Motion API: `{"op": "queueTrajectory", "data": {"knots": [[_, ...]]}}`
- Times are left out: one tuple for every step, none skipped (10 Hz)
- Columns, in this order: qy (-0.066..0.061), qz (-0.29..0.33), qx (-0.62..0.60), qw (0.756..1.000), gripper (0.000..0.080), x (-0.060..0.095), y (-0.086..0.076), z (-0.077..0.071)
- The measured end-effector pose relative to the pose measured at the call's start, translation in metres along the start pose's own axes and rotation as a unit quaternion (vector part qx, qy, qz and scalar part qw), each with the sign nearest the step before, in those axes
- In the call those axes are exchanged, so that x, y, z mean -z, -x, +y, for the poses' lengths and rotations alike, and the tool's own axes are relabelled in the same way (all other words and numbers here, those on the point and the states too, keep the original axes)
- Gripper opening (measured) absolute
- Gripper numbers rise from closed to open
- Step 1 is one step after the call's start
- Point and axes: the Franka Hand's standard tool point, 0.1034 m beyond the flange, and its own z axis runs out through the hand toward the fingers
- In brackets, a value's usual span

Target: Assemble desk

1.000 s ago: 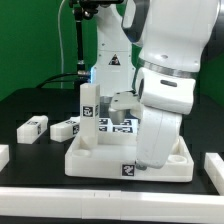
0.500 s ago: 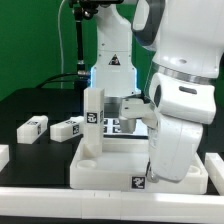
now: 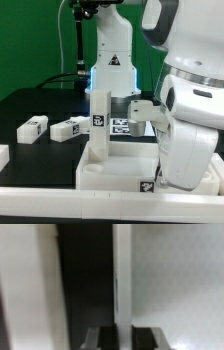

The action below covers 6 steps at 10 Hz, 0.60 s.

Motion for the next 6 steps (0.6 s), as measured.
{"op": "queueTrajectory", "data": {"knots": [[0.001, 0.000, -0.002, 1.000, 0.0060, 0.001, 0.000, 0.002], [0.002, 0.000, -0.003, 1.000, 0.0060, 0.002, -0.001, 0.003], [0.002, -0.001, -0.007, 1.000, 0.0060, 0.002, -0.001, 0.003], [0.004, -0.003, -0.011, 1.000, 0.0137, 0.004, -0.001, 0.003], [0.009, -0.006, -0.014, 1.000, 0.0277, 0.009, -0.002, 0.005], [0.014, -0.011, -0.024, 1.000, 0.0414, 0.018, -0.003, 0.007]]}}
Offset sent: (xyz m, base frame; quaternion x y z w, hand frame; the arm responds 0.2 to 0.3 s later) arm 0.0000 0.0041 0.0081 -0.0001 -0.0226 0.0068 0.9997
